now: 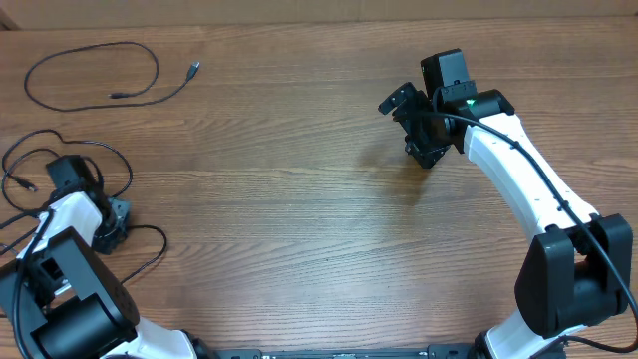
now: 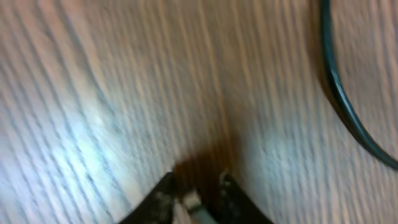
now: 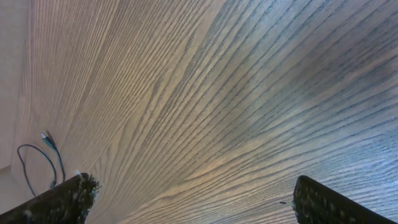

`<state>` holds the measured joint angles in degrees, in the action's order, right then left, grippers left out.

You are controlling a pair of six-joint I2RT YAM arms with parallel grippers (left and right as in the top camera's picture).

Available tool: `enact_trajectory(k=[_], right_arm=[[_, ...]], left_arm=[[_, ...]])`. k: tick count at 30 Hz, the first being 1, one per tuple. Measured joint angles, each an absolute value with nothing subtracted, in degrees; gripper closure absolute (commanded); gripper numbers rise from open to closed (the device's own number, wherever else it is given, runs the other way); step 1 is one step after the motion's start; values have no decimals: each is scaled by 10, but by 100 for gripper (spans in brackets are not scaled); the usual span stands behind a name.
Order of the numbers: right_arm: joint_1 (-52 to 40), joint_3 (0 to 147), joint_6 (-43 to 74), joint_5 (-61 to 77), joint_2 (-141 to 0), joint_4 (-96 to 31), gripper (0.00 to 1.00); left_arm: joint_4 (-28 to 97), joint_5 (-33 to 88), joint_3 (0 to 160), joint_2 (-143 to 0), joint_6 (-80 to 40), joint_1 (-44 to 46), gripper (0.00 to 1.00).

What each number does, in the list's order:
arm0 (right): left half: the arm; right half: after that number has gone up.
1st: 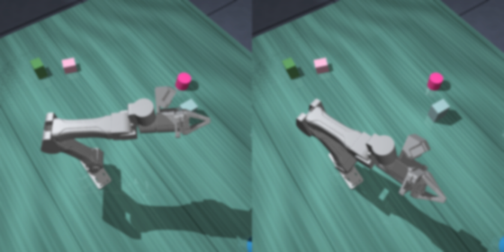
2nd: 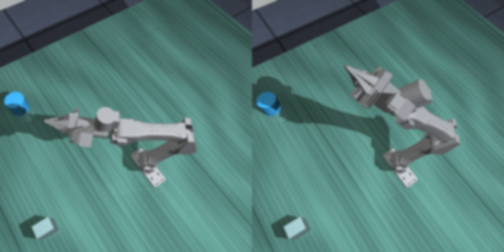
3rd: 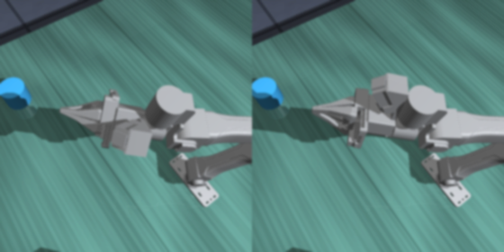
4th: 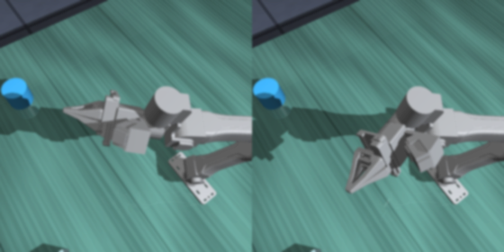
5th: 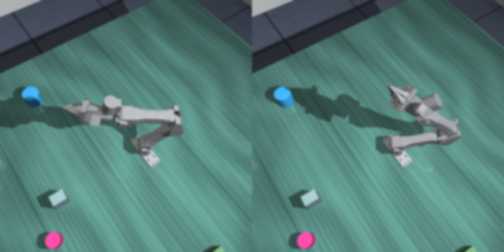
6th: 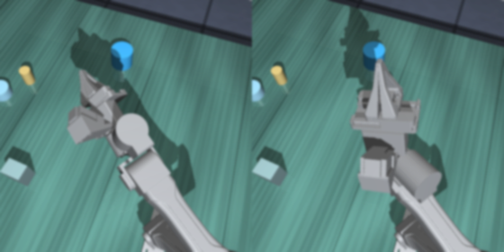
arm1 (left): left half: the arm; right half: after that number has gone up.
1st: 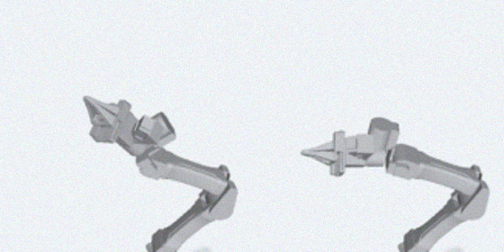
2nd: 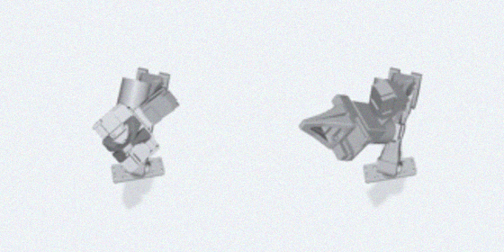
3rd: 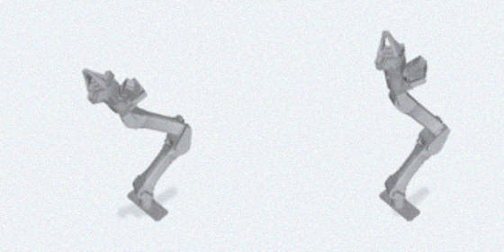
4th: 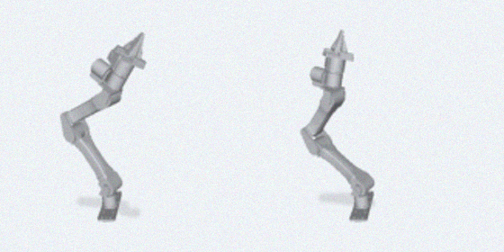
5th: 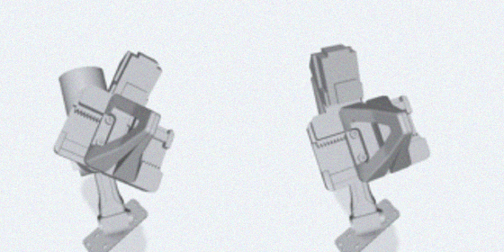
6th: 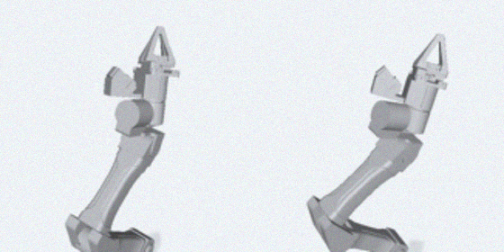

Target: Untangle cables

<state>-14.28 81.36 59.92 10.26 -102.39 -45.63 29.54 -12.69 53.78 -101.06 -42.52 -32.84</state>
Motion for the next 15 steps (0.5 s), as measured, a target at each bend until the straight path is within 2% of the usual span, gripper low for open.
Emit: enact_trajectory(k=[7,11,14,15], right_arm=[[-143,814,599,103,-1024,-456,0],[-143,814,599,103,-1024,-456,0],[-143,814,599,103,-1024,-456,0],[-143,814,599,103,-1024,-456,0]], left_arm=[[293,-132,542,-1014,-420,-346,81],[338,-136,567,-1025,-416,-346,80],[382,-136,591,-1035,-414,-347,64],[396,-136,600,-1038,-411,-349,55]])
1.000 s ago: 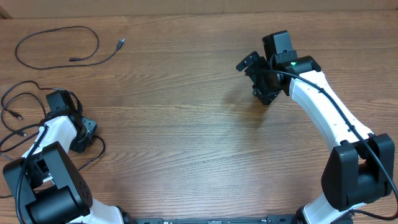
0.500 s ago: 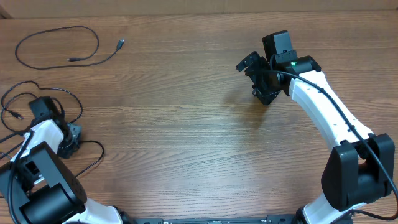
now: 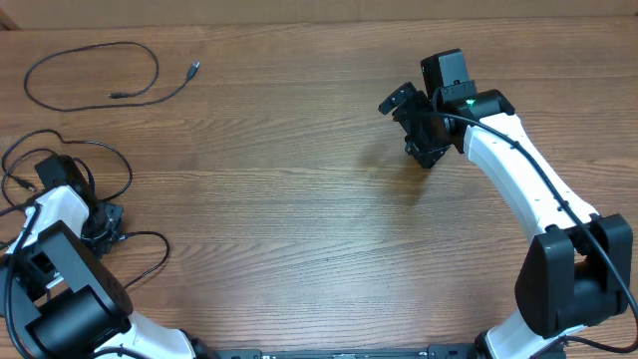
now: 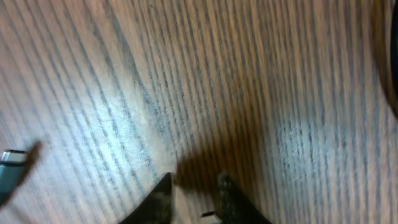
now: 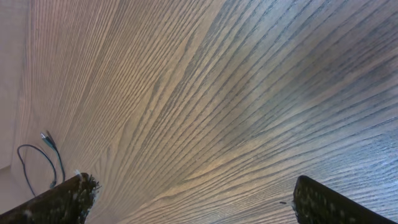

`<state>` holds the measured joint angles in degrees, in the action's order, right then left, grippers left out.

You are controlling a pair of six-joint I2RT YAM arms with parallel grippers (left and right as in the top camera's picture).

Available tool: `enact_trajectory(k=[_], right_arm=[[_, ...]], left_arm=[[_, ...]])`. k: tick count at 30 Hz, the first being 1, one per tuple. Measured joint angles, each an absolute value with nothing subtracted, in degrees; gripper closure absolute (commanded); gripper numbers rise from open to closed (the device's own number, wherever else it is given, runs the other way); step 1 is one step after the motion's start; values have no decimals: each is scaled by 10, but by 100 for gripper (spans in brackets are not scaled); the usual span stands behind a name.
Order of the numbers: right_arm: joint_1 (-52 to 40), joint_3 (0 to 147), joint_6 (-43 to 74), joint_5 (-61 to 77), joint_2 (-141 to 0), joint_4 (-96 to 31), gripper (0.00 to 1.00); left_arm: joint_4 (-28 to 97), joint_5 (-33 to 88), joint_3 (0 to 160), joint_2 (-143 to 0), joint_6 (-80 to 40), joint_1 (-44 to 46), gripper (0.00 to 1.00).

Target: Untangle cables

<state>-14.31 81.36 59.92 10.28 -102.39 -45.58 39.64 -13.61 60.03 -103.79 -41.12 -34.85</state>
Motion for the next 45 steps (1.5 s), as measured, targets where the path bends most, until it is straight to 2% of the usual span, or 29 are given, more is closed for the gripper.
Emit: enact_trajectory(k=[1,2,5,10,19,24,28,34,39,45], right_arm=[[-143,814,599,103,-1024,-456,0],[-143,814,599,103,-1024,-456,0],[-143,814,599,103,-1024,-456,0],[-143,814,599,103,-1024,-456,0],[-143,814,599,103,-1024,-452,0],[-143,814,599,103,-1024,-446,0],[-143,814,599,103,-1024,-446,0],[-143,814,599,103,-1024,-445,0],[-143,814,599,103,-1024,-444,0],[-143,814,599,103,-1024,-446,0]], left_arm=[[408,-138,611,-1040,-408,-350,40],[415,-139,622,-1041,-409,-352,33],[425,-140,653,-1041,-405,-361,30],[406,-144,668,-1041,-412,-382,12],[340,-144,669,-1041,-419,-470,9],[325,-145,669,-1041,-418,-509,21],[299,-155,669,-1041,-400,-526,21],[232,-185,669,-1049,-288,-526,25],[226,-188,670,-1079,-205,-526,31],[222,-189,671,-1123,-168,-526,67]])
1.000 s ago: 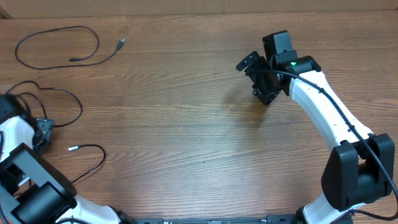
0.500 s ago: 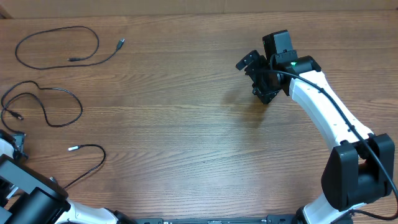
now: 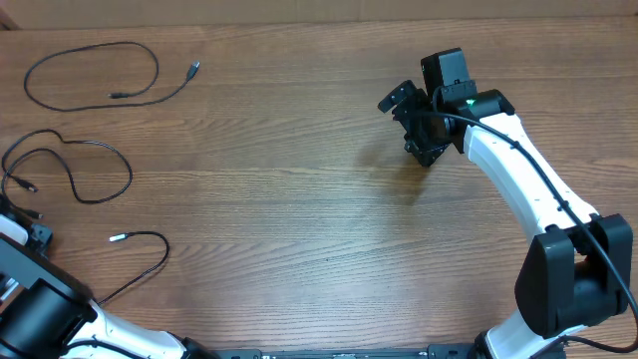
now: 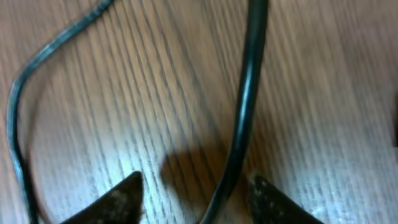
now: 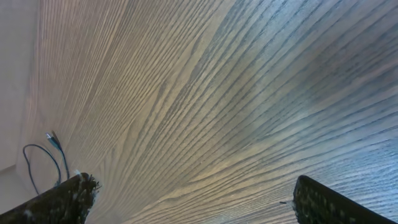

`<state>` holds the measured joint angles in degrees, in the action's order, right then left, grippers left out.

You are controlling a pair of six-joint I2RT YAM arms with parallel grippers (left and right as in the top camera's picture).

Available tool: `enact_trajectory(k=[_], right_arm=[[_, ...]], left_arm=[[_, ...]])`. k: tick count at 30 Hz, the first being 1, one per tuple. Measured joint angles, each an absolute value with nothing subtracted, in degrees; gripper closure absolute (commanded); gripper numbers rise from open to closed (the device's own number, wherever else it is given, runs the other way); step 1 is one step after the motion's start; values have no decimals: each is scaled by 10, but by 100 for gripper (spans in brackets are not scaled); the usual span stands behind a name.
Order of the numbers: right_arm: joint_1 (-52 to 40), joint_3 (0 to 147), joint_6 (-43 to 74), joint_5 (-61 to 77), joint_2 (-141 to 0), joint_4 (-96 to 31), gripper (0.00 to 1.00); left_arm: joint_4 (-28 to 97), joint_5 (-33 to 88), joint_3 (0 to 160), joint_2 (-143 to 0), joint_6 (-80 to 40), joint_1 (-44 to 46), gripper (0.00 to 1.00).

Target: Untangle cables

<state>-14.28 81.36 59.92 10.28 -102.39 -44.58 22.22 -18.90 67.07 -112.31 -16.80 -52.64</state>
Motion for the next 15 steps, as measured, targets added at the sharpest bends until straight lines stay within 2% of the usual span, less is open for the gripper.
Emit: enact_trajectory(k=[3,4,15], right_arm=[[-143,814,599,103,-1024,-446,0],[-143,814,599,103,-1024,-446,0],[-143,814,599,103,-1024,-446,0]], left_arm=[[214,-189,672,-1124,-156,-526,90],[207,-189,672,-1126,-146,-526,94],[136,-189,672,-1127,-34,-526,96]])
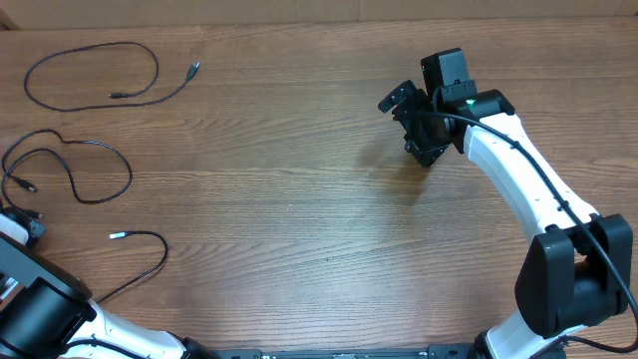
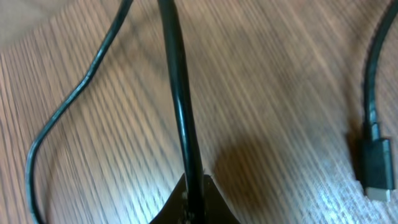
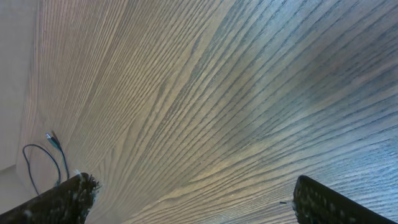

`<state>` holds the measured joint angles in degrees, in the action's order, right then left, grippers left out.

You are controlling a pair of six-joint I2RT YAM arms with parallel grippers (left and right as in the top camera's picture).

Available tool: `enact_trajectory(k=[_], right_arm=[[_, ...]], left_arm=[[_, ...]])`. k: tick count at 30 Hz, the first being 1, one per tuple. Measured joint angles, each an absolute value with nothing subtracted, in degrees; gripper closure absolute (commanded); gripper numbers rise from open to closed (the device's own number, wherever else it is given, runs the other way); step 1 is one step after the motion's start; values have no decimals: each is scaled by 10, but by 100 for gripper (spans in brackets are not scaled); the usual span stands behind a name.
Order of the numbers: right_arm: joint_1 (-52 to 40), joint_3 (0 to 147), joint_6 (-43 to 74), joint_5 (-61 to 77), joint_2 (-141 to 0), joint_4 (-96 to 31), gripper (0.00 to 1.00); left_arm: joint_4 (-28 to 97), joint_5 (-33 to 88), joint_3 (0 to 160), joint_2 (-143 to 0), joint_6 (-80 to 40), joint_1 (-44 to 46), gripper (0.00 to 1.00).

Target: Untangle cables

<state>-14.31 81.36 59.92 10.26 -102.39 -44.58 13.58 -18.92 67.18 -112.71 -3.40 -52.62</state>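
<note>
Three black cables lie on the left of the wooden table: a loop (image 1: pixel 92 72) at the far back, a second one (image 1: pixel 72 160) below it, and a third (image 1: pixel 145 257) with a pale tip near the front. My left gripper (image 1: pixel 22 227) sits at the table's far left edge. In the left wrist view it (image 2: pixel 194 190) is shut on a black cable (image 2: pixel 177 93) that runs away from the jaws. My right gripper (image 1: pixel 412 128) hovers right of centre, far from the cables. Its fingers (image 3: pixel 62 200) stand wide apart with only bare wood between them.
Beside the held cable lie a thinner black strand (image 2: pixel 59 124) on the left and a cable end with a plug (image 2: pixel 375 168) on the right. The right wrist view shows the far cable loop (image 3: pixel 42 160) at its left edge. The wooden table (image 1: pixel 299 229) stretches between the arms.
My left gripper's jaws stood apart round a black cable and are now shut on it. The right arm and the three cables in the overhead view have not moved.
My left gripper was nearly shut by the front cable's end, right of where it is now. Then it was further left with a plug lying free beside it. Later it stood open at the table's left edge round a cable, and now grips it.
</note>
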Motion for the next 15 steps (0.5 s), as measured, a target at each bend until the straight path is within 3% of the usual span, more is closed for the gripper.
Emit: enact_trajectory(k=[5,9,11,12,13,15], right_arm=[[-143,814,599,103,-1024,-446,0],[-143,814,599,103,-1024,-446,0],[-143,814,599,103,-1024,-446,0],[-143,814,599,103,-1024,-446,0],[-143,814,599,103,-1024,-446,0],[-143,814,599,103,-1024,-446,0]], left_arm=[[112,-189,672,-1127,22,-526,96],[111,-189,672,-1130,36,-530,87],[111,-188,672,-1135,40,-533,63],[112,-188,672,-1138,42,-534,42],[113,-187,672,-1142,45,-534,34],[113,-187,672,-1143,47,-534,33]])
